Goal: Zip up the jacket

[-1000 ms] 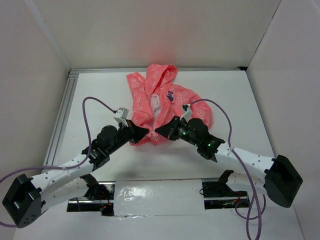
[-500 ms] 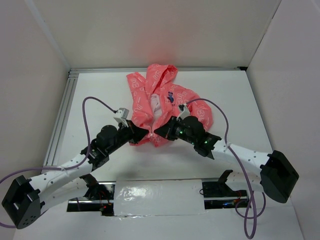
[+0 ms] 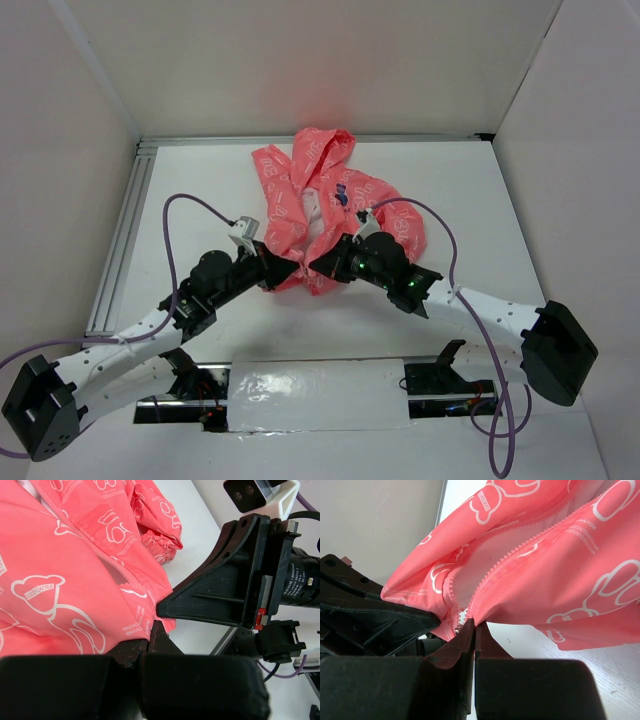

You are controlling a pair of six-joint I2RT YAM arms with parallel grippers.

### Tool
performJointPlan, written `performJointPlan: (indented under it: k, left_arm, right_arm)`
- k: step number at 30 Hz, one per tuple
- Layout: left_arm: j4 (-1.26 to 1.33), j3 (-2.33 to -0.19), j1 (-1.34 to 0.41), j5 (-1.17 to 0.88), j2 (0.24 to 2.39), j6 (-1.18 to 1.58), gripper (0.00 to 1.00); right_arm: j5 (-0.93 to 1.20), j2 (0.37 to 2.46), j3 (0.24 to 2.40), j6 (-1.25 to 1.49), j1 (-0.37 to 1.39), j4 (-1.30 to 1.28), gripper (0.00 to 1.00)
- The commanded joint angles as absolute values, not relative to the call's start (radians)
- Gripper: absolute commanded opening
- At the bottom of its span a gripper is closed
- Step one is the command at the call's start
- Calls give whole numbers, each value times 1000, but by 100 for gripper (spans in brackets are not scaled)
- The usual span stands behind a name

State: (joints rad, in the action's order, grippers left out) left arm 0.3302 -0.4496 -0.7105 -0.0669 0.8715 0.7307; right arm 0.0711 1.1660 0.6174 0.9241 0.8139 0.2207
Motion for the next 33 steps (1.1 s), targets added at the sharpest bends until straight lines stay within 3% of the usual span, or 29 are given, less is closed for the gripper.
performJointPlan:
  k: [1, 26, 27, 28, 29, 33]
  left_arm:
    - [351, -495, -718, -132, 874, 701, 0]
    - [312, -506, -718, -133, 942, 710, 0]
    - [296, -518, -718, -133, 952, 710, 6]
    - [287, -528, -718, -143, 963, 719, 21]
    - [287, -540, -718, -143, 974, 730, 23]
    - [296, -529, -718, -161, 974, 746, 52]
  right_arm:
    - [26, 1158, 670, 914, 816, 225, 0]
    - [-3, 1098, 600, 965, 816, 287, 0]
    - [-3, 1098, 600, 965, 816, 287, 0]
    - [-3, 1098, 600, 965, 816, 287, 0]
    - [-3, 1098, 591, 965, 816, 297, 0]
    - [-3, 1098, 591, 965, 816, 287, 0]
